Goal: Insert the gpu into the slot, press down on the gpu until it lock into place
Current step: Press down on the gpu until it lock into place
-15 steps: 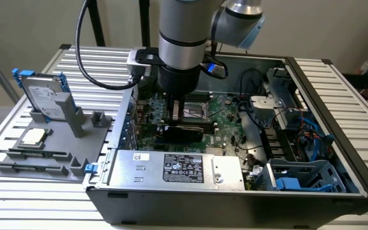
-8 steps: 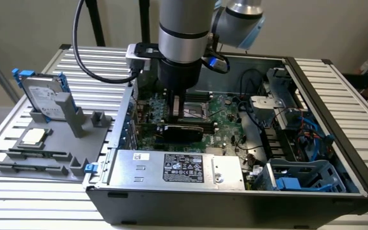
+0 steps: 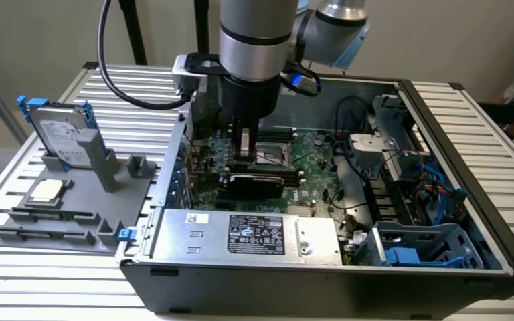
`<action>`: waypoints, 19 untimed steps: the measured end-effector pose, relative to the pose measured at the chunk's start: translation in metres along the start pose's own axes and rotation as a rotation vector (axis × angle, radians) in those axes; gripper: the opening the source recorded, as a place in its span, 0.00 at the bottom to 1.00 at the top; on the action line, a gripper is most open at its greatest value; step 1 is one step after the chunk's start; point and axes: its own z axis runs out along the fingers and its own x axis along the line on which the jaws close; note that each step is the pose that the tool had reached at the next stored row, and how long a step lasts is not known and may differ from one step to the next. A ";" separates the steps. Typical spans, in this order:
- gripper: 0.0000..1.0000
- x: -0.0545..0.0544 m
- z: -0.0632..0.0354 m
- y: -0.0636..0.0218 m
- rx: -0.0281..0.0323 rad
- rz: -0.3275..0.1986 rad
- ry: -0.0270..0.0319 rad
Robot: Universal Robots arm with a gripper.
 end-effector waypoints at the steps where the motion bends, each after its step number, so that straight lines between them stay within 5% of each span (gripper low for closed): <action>1: 0.24 0.000 0.0000 0.0005 -0.0002 -0.003 0.0002; 8: 0.54 0.004 0.0076 0.0013 -0.0031 -0.028 0.0013; 19: 0.54 0.009 0.0274 0.0010 -0.0065 -0.071 0.0031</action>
